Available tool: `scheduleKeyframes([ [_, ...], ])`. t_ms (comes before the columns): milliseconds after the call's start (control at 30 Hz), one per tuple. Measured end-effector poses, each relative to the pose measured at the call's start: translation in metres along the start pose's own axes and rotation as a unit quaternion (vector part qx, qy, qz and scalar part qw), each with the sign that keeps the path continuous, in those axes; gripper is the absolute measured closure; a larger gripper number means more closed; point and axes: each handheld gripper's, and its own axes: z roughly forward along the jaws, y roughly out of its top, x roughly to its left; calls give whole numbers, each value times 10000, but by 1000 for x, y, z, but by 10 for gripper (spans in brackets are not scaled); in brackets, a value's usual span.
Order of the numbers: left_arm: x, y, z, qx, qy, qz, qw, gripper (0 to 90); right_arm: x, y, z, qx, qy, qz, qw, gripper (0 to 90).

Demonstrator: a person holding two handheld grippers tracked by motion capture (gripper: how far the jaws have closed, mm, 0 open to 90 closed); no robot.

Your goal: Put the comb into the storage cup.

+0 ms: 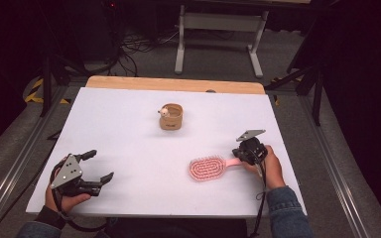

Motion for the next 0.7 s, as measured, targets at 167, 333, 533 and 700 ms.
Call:
scheduleKeyframes([
  [167, -1, 1, 0, 9, -13, 33, 10000, 91, 7, -11, -9, 2, 110, -49, 9999, 900],
  [333, -2, 1, 1, 33, -48, 34, 10000, 91, 19, -18, -16, 47, 225, -208, 9995, 900],
  [533, -2, 1, 1, 62, -64, 66, 9999, 90, 32, -24, -22, 10, 408, -349, 9986, 900],
  [700, -3, 1, 1, 83, -87, 77, 9999, 89, 41, -27, -25, -19, 527, -440, 9976, 900],
])
